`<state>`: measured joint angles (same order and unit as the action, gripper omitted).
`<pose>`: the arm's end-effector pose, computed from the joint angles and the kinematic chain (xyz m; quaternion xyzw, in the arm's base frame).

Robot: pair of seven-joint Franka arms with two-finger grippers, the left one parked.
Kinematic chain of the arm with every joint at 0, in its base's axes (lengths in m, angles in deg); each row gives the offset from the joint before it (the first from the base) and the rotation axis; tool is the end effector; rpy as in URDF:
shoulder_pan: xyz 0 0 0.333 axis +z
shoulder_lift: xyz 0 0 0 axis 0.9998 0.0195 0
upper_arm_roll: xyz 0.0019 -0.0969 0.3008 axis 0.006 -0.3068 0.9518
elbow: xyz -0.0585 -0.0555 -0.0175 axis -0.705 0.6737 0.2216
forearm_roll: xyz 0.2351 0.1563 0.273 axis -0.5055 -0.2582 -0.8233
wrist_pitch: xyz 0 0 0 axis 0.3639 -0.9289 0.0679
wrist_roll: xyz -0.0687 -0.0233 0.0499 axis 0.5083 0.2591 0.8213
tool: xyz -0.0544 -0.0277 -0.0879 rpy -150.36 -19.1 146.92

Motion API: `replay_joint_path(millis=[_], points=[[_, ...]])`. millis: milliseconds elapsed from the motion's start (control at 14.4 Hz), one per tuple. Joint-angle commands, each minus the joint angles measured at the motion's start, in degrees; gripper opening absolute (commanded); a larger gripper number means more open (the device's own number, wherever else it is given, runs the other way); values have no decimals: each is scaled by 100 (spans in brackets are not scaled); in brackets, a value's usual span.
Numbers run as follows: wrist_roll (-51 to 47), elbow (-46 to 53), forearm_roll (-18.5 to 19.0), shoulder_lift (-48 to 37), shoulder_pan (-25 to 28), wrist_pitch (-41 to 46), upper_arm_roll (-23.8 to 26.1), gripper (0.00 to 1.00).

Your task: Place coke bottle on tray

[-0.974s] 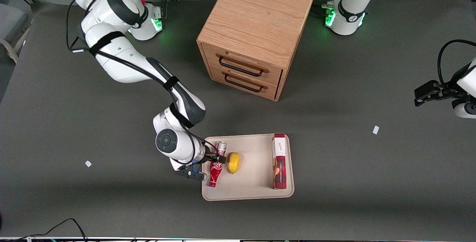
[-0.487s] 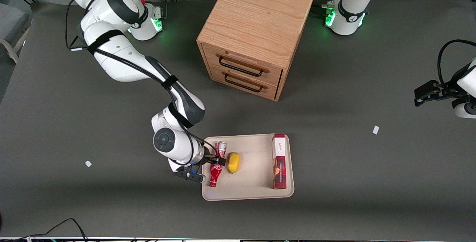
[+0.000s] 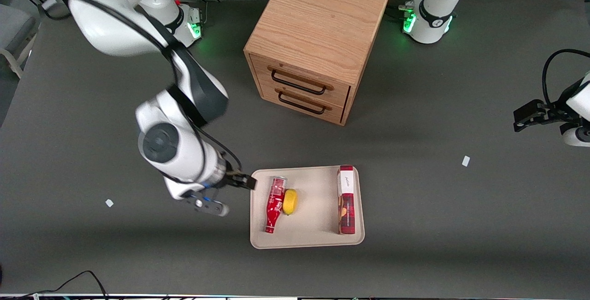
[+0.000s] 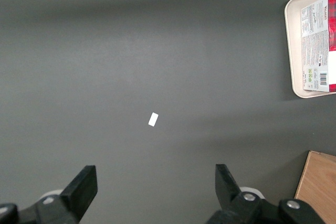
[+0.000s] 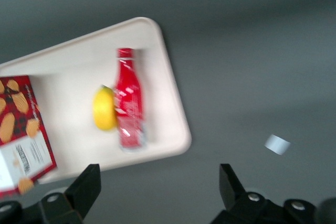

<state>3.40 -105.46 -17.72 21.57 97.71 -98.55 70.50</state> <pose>0.6765 0.2994 0.4566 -0.9907 0.1326 0.0049 0.0303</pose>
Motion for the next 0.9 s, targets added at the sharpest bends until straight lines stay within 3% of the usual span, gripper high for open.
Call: replay_joint_path(millis=[0, 139, 209, 348, 417, 557, 835], points=[[283, -359, 9, -1181, -346, 1030, -63, 100], [432, -350, -26, -1841, -478, 1952, -246, 100], [747, -350, -235, -2174, -496, 2366, -456, 100], [1511, -542, -1006, -2938, -523, 2895, -1428, 100], [1811, -909, -1272, -3343, -523, 2932, -1834, 100], [2138, -1944, -1423, -4160, -532, 2802, -2223, 100], [2227, -3887, -1432, -5453, -532, 1942, -2322, 100]])
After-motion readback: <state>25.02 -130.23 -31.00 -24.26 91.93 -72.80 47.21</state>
